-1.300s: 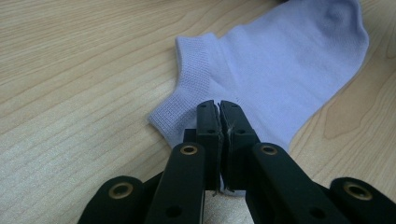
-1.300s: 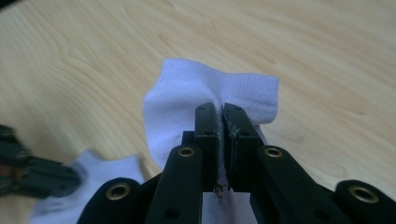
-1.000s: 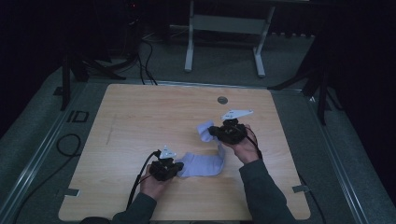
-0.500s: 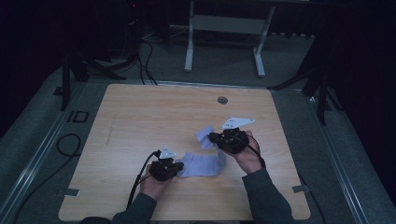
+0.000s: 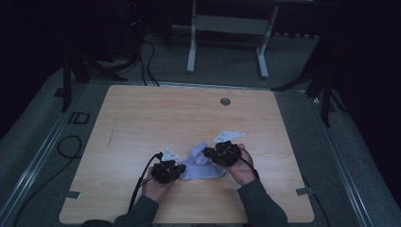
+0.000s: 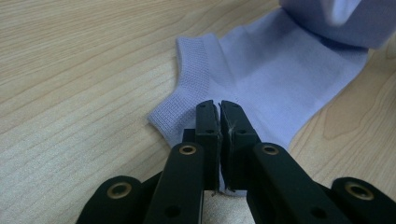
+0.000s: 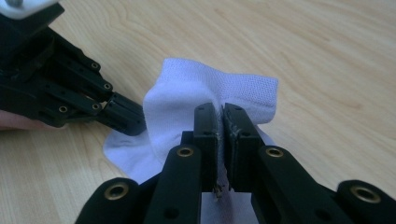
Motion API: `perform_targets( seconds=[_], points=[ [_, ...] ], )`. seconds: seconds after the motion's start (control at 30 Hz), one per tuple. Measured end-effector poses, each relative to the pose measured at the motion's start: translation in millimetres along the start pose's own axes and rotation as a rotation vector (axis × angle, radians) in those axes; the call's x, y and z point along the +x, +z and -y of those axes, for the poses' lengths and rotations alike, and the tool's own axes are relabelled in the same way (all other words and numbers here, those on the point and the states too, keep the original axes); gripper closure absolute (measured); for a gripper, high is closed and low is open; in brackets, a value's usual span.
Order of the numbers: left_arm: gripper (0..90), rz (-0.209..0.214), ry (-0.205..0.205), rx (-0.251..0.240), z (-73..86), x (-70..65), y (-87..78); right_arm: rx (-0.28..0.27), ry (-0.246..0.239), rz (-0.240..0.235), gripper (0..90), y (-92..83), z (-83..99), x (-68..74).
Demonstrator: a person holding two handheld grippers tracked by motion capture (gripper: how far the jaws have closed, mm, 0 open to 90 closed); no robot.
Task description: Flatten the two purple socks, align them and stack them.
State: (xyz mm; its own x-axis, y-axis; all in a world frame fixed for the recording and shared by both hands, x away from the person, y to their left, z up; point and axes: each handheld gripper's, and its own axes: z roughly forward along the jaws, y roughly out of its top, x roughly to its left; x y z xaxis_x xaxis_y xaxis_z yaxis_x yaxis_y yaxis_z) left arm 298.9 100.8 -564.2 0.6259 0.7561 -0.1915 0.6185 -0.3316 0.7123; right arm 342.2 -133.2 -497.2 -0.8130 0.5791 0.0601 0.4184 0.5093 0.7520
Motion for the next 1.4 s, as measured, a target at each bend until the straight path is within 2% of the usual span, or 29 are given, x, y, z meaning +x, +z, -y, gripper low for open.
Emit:
perform_targets(
  seconds=[0.13, 0.33, 0.43, 0.63, 0.77, 0.97, 1.07, 1.2, 1.4],
  points=[
    [85.2, -0.002, -0.001, -0.004, 0.4, -0.6, 0.0, 0.009, 0.004, -0.01, 84.7, 6.1, 2.8, 2.4],
    [80.8, -0.004, -0.031, -0.024, -1.9, 5.4, -6.8, 0.018, 0.003, -0.02, 85.2, 12.3, 6.9, 5.2],
    [79.5, 0.024, -0.051, -0.071, -4.8, 8.8, -18.6, 0.02, 0.001, -0.024, 85.5, 14.9, 8.6, 6.7],
    [73.7, 0.107, -0.047, -0.131, -10.9, 7.8, -34.7, 0.024, 0.006, -0.027, 85.7, 18.1, 10.8, 8.0],
    [67.4, 0.141, -0.032, -0.132, -14.1, 2.6, -32.7, 0.022, 0.002, -0.03, 85.7, 19.8, 11.6, 9.0],
    [63.6, 0.177, -0.039, -0.1, -15.6, 0.7, -19.9, 0.025, -0.005, -0.035, 85.7, 20.5, 12.4, 10.9],
    [68.3, 0.164, -0.041, -0.089, -16.7, -0.1, -14.2, 0.025, -0.008, -0.036, 85.8, 21.2, 12.7, 11.3],
    [87.5, 0.153, -0.037, -0.078, -17.2, -1.8, -12.1, 0.027, -0.012, -0.04, 85.5, 21.3, 12.5, 13.1],
    [88.4, 0.143, -0.043, -0.085, -17.4, 0.8, -15.5, 0.002, -0.005, -0.033, 75.4, 10.3, 10.0, 13.4]
  ],
)
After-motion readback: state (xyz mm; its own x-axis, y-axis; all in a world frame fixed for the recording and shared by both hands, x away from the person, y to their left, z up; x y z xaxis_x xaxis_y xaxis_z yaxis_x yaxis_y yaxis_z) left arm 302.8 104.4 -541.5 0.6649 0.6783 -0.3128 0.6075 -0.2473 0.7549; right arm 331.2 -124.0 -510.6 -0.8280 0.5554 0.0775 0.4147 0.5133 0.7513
